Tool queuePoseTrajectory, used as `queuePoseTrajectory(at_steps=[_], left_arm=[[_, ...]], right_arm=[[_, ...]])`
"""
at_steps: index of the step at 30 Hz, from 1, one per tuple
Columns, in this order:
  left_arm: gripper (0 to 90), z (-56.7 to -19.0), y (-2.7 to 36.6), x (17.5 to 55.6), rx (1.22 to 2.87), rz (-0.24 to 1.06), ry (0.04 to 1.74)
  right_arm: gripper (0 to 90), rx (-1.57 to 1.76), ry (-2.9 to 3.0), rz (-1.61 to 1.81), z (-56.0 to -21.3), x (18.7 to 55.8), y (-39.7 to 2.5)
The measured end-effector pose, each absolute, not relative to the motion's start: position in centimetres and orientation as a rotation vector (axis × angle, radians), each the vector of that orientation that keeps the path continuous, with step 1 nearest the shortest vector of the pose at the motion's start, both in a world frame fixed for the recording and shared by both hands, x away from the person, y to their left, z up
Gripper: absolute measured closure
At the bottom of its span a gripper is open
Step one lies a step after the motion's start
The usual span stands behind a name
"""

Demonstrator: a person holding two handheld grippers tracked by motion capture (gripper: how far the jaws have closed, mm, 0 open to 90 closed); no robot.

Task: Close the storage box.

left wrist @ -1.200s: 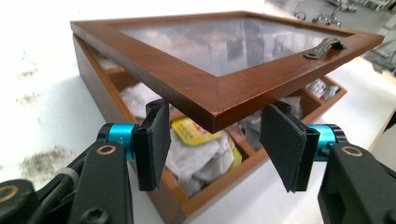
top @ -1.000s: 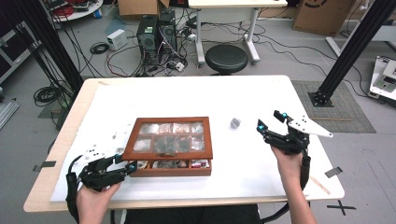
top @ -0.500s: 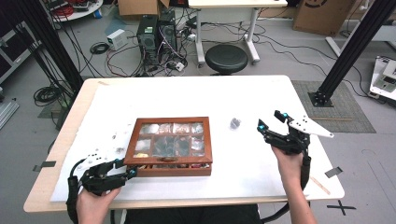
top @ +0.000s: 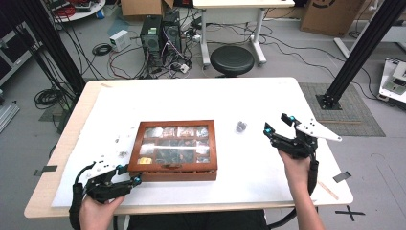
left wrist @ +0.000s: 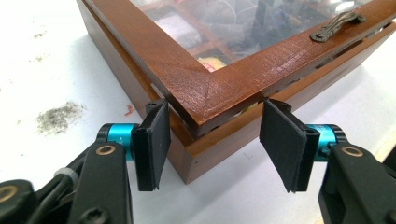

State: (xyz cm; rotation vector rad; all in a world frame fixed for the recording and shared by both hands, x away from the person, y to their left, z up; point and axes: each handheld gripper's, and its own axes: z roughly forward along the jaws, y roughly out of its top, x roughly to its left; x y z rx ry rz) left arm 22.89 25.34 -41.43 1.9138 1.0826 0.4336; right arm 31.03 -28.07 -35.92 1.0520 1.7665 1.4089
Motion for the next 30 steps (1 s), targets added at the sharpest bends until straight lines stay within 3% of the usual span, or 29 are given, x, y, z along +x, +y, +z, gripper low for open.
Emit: queuePoseTrajectory(at_steps=[19, 30], left_arm=[[41.3, -41.7, 25.7, 22.7, 1.949, 0.423, 1.068], [36.8, -39.2, 26.4, 22.9, 1.866, 0.521, 0.982]], right_arm=[[29.7, 1.061, 1.764, 1.417, -35.9, 31.0, -28.2], [29.7, 1.059, 1.767, 1.415, -36.0, 31.1, -28.2]])
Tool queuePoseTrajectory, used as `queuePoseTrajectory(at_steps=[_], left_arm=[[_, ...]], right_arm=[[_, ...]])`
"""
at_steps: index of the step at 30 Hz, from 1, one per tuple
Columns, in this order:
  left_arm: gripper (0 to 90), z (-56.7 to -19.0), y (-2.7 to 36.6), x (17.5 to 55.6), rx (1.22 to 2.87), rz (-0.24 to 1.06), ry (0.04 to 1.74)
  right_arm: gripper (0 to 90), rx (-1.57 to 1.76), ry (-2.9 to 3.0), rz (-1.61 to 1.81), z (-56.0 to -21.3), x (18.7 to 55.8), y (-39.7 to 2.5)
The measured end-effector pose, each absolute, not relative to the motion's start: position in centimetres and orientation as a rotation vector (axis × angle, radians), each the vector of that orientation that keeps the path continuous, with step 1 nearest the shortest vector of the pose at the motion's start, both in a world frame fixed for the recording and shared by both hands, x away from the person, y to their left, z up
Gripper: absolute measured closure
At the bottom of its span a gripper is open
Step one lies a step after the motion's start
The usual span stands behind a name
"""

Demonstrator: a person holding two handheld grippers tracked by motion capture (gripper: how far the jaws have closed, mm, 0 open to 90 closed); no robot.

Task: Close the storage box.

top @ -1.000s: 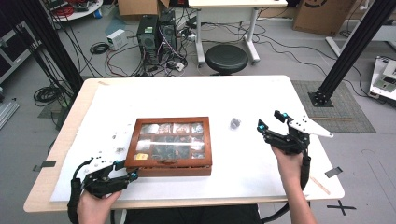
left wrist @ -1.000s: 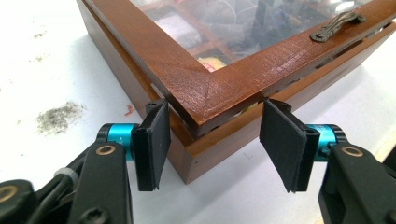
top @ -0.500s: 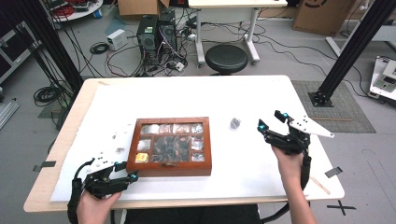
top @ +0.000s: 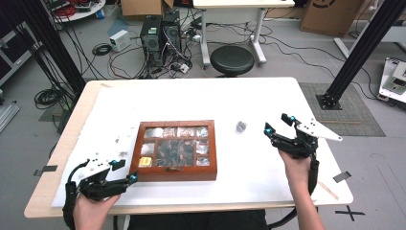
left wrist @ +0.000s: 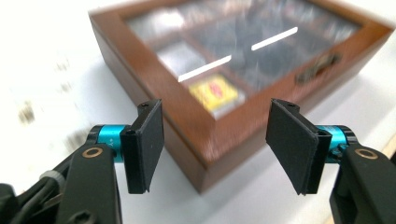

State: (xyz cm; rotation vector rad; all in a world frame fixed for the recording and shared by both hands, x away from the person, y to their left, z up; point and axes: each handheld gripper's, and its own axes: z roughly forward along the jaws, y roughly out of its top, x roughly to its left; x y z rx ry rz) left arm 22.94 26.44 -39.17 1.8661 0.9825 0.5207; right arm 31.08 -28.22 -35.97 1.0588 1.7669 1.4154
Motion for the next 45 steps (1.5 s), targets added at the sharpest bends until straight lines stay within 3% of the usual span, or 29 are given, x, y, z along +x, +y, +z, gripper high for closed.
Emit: queuePoseTrajectory(at_steps=[6, 20, 45], left_arm=[[34.5, -37.0, 27.1, 24.1, 1.766, 0.609, 0.893], [29.3, -32.6, 25.9, 30.3, 1.689, 0.600, 0.766], [26.2, -33.3, 27.1, 31.9, 1.652, 0.604, 0.819]], right_arm=[[29.7, 1.058, 1.769, 1.417, -35.9, 31.0, -28.3], [23.5, 1.084, 1.784, 1.422, -35.6, 31.2, -29.3], [21.3, 1.105, 1.838, 1.418, -35.8, 31.6, -29.8]])
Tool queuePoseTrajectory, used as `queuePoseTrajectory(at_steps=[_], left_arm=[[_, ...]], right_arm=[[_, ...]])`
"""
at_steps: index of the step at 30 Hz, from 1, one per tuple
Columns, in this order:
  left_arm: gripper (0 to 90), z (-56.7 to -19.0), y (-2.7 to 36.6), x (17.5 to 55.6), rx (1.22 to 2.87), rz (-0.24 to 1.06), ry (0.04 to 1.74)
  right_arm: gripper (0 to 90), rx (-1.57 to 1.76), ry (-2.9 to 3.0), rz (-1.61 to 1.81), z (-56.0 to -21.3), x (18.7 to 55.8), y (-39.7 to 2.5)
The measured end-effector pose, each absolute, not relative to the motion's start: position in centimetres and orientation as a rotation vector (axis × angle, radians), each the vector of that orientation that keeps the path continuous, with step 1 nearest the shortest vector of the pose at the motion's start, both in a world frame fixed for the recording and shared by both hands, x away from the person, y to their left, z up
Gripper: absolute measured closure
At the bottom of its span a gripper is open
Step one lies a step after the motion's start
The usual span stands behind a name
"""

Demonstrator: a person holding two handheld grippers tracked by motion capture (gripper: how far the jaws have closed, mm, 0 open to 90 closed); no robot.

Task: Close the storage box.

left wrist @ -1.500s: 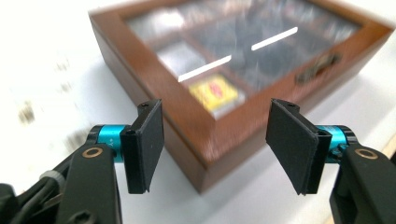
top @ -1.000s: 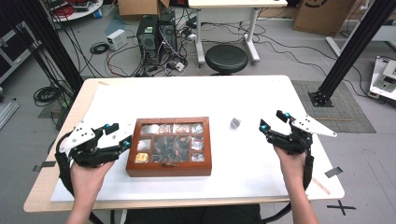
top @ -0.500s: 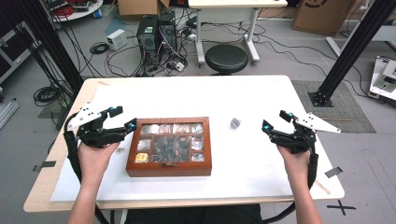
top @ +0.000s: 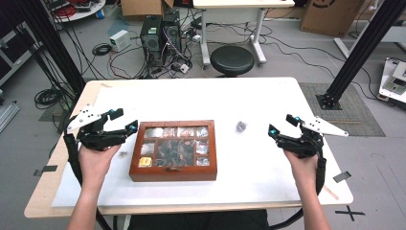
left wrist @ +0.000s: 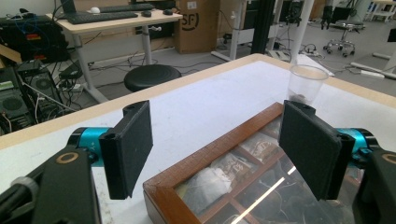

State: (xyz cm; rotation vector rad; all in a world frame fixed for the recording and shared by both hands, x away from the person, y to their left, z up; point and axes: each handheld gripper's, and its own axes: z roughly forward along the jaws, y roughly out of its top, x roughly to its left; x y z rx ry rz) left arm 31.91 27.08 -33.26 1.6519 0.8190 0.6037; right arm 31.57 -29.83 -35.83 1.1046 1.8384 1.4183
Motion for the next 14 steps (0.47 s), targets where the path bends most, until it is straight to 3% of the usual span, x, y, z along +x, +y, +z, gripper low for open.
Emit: queuePoseTrajectory(at_steps=[14], left_arm=[[26.2, -33.35, 27.46, 31.83, 1.647, 0.617, 0.834]], right_arm=[[20.6, 1.115, 1.846, 1.426, -36.03, 31.89, -29.99]])
